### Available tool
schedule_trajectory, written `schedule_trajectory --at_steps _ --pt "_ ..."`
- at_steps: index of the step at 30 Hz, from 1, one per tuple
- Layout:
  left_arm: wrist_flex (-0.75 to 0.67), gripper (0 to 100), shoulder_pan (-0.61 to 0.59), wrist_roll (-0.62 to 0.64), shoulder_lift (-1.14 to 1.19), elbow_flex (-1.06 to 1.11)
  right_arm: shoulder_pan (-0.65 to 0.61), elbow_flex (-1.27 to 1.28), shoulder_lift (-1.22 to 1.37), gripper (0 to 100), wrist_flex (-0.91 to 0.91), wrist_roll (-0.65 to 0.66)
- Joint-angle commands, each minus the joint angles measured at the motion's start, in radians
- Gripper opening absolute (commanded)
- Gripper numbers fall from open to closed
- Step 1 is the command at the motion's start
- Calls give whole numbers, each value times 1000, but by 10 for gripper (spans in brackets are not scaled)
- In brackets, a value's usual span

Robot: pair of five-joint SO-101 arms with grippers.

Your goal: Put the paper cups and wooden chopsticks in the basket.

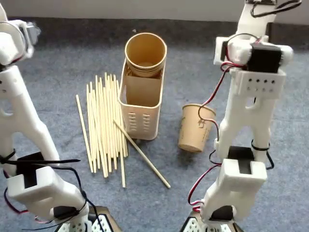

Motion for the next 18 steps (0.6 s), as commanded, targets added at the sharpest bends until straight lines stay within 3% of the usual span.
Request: schedule_trajectory --at_steps 1,11,18 --pt "-6 214 30 -2 -12 38 7 377 -28 349 -139 -11" --pt "-3 214 24 -5 -10 45 21 728 -28 349 -321 18" --pt "-3 214 24 -3 -10 45 15 792 -28 344 -208 -84"
